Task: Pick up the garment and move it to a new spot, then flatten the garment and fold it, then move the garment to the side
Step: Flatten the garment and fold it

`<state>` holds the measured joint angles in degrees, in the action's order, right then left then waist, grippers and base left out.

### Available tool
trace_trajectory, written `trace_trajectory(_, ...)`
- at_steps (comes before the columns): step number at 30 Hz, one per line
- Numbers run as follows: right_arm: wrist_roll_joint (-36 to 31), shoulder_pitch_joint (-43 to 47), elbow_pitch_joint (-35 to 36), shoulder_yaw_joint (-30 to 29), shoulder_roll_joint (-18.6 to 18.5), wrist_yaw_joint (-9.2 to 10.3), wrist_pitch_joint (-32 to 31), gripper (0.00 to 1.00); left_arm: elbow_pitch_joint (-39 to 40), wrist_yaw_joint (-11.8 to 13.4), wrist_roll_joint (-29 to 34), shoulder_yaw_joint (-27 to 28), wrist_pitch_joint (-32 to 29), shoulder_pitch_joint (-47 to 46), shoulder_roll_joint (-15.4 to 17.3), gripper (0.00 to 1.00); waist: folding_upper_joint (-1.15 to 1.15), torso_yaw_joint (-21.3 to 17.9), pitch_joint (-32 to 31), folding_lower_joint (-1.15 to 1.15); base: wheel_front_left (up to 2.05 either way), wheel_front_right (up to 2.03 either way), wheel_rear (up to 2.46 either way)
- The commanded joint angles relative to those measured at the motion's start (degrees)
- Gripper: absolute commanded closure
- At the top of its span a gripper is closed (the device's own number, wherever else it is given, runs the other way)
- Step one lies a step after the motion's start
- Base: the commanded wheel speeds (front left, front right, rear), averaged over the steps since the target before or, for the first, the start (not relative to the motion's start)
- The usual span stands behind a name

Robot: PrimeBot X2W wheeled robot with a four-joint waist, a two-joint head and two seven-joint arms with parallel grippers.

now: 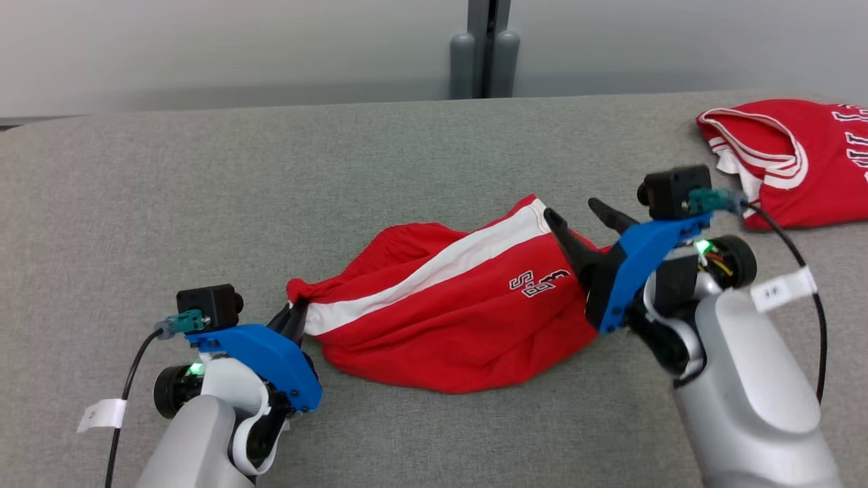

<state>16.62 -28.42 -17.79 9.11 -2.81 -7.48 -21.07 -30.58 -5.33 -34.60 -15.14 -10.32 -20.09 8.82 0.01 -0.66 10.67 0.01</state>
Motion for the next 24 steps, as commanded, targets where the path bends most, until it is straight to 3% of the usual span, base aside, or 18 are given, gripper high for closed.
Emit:
trace_trajectory(1,-0.20,-3.49,-2.67,-1.09,-0.19,-0.02,-2.71,0.00,0.06,-0.35,0.49,-0.55,0.55,-1.42,-0.34,1.00,-0.01,1.57,1.36,-0.01,0.00,0.00,0.00)
trace_trajectory(5,-2.09,-10.40,-9.93,-3.36,-0.18,-0.03,-9.25,0.00,-0.28,-0.80,0.88,-1.92,1.55,-2.70,-1.11,1.00,-0.01,3.24,2.91,-0.01,0.00,0.00,0.00)
trace_trajectory(9,-5.75,-15.07,-15.73,-5.63,-0.14,-0.03,-11.41,0.00,-0.69,-1.22,0.75,-2.98,2.60,-4.08,-1.59,1.00,-0.01,4.27,4.64,-0.01,0.00,0.00,0.00)
trace_trajectory(15,-8.94,-19.14,-22.62,-7.67,-0.15,-0.03,-10.19,0.00,-1.09,-1.64,0.58,-4.09,3.98,-6.01,-1.84,1.00,-0.01,5.39,7.20,-0.01,0.00,0.00,0.00)
trace_trajectory(24,-5.68,-21.07,-28.85,-3.87,-0.18,-0.03,-6.36,0.00,-1.22,-1.89,-0.10,-5.43,5.40,-7.53,-1.26,1.00,-0.01,6.17,9.15,-0.01,0.00,0.00,0.00)
